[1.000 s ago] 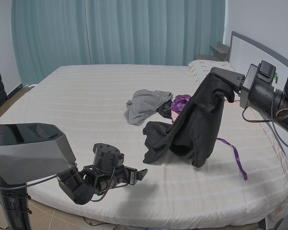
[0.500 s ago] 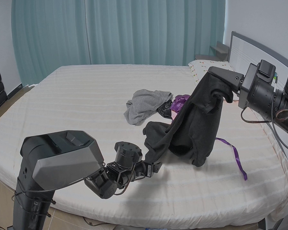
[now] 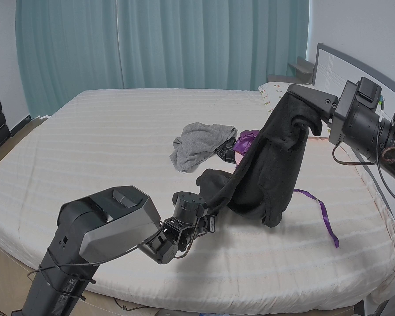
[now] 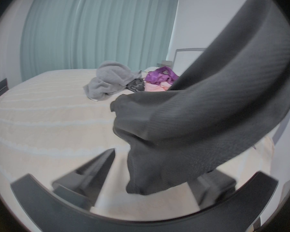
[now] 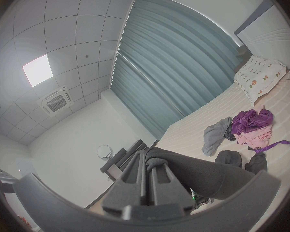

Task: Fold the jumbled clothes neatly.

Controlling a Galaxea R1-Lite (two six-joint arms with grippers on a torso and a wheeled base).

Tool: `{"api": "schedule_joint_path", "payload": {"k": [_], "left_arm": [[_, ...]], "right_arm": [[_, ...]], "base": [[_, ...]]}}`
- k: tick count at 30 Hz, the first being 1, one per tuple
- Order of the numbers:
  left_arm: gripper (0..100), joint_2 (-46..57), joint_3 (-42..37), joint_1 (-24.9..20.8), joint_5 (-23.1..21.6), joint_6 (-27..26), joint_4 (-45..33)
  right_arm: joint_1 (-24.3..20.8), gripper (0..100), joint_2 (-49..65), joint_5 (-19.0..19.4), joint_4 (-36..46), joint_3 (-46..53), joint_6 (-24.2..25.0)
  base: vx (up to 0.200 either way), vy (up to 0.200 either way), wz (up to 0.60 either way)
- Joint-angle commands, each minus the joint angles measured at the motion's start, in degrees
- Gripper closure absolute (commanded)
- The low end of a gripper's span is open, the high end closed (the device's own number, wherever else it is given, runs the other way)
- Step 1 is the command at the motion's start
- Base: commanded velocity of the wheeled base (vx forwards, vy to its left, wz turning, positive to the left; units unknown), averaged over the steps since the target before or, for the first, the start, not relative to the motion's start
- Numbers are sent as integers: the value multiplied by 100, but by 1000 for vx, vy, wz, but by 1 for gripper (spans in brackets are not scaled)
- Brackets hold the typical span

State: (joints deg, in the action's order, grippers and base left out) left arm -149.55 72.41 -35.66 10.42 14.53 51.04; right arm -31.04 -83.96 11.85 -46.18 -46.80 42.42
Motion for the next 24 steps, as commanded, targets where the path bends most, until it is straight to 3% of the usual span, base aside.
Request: {"api": "schedule_joint_path", "payload": {"k": [1, 9, 13, 18, 21, 24], "left_arm": [[100, -267, 194, 41, 188, 103, -103], [100, 1034, -1036, 182, 162, 823, -68], [100, 2167, -1818, 393, 171, 1078, -68], [100, 3178, -1977, 780, 258, 1148, -121], [100, 3855, -1862, 868, 478, 1465, -261], [100, 4373, -1563, 947, 698, 1570, -569]], "right_arm": [[256, 100, 2, 28, -5, 57, 38], [810, 100, -279, 54, 12, 101, 64], [1144, 100, -824, 37, 4, 39, 12], [1522, 100, -1360, -69, -216, -400, 12], [1601, 100, -1422, -578, -445, -901, -6], [1574, 100, -1176, -640, -682, -1261, -6]], "base": [[0, 0, 0], [0, 0, 0], [0, 0, 0], [0, 0, 0], [0, 0, 0], [0, 0, 0]]}}
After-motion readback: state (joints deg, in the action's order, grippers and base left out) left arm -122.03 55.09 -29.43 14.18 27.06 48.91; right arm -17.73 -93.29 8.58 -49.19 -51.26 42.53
